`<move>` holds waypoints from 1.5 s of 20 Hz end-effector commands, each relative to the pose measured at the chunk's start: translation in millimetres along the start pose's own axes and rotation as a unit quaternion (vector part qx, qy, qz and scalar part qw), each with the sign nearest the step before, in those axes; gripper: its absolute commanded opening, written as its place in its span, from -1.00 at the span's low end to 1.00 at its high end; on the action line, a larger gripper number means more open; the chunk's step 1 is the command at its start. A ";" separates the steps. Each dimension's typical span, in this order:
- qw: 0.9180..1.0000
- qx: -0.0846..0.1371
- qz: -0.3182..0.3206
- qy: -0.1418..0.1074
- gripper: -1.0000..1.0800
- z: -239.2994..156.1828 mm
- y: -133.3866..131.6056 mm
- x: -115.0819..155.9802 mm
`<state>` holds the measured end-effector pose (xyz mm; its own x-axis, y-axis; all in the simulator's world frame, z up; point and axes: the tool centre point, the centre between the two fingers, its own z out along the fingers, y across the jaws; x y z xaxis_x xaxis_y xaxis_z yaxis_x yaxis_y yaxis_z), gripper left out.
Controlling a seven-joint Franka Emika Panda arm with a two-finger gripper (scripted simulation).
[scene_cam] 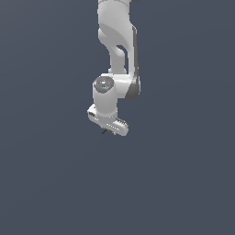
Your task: Pick up the object and move it to a goal position.
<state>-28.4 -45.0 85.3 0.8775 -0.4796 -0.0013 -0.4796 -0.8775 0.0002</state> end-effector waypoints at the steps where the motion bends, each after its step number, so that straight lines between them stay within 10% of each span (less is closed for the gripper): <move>1: 1.000 0.000 0.000 0.001 -1.00 -24.2 -5.5 2.4; 30: 1.000 0.000 0.000 0.001 -1.00 -271.0 -66.6 34.3</move>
<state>32.4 -4.0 350.7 0.8777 -0.4793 0.0008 -0.4793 -0.8777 0.0002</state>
